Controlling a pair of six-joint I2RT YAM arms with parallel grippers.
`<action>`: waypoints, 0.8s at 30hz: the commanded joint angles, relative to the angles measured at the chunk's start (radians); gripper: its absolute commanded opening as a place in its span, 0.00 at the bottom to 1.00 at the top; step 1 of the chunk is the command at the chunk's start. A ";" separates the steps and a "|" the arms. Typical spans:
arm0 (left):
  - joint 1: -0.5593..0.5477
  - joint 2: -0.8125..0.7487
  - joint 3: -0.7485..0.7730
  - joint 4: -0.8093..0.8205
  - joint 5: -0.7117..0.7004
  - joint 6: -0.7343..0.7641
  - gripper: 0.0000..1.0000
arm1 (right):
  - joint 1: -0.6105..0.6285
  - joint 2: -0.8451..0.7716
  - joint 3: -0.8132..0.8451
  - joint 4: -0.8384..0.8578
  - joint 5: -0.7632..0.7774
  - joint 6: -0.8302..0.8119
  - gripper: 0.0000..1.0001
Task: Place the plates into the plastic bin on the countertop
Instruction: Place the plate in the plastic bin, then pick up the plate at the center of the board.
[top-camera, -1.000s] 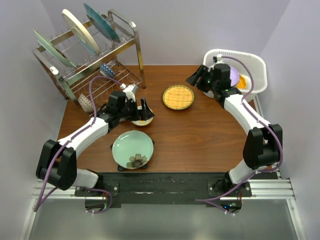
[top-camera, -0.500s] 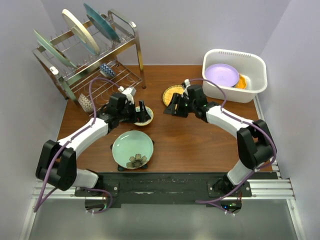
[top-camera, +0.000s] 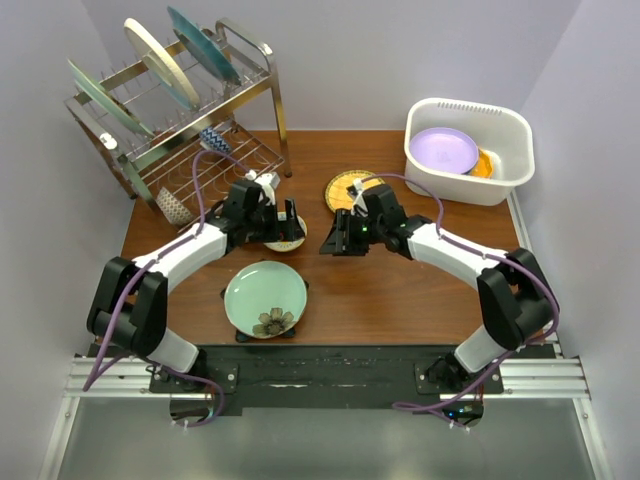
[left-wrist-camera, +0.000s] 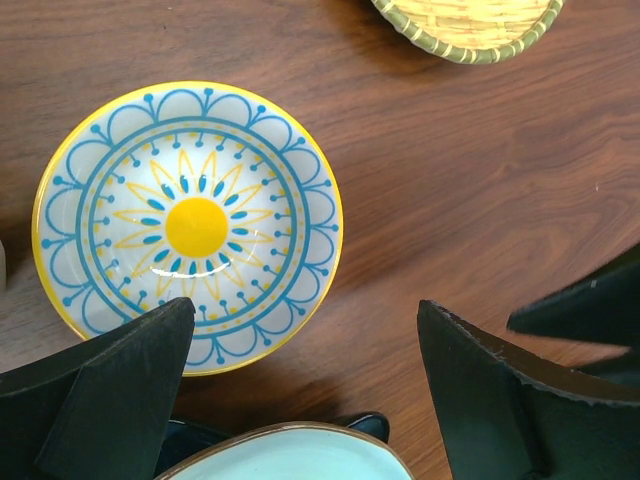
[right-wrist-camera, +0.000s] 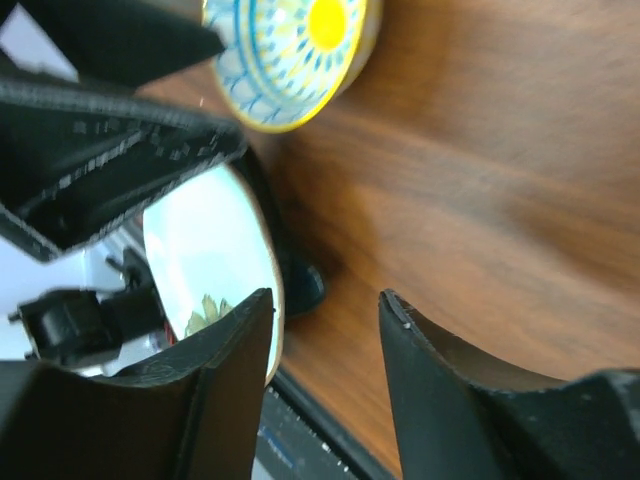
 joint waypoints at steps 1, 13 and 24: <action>0.003 -0.051 0.021 -0.012 -0.018 0.031 0.98 | 0.058 0.028 0.009 0.000 -0.086 -0.006 0.49; 0.052 -0.126 -0.023 -0.075 -0.051 0.069 0.98 | 0.173 0.140 0.084 -0.022 -0.109 -0.006 0.46; 0.055 -0.114 -0.016 -0.078 -0.048 0.078 0.98 | 0.184 0.158 0.096 -0.034 -0.111 -0.010 0.41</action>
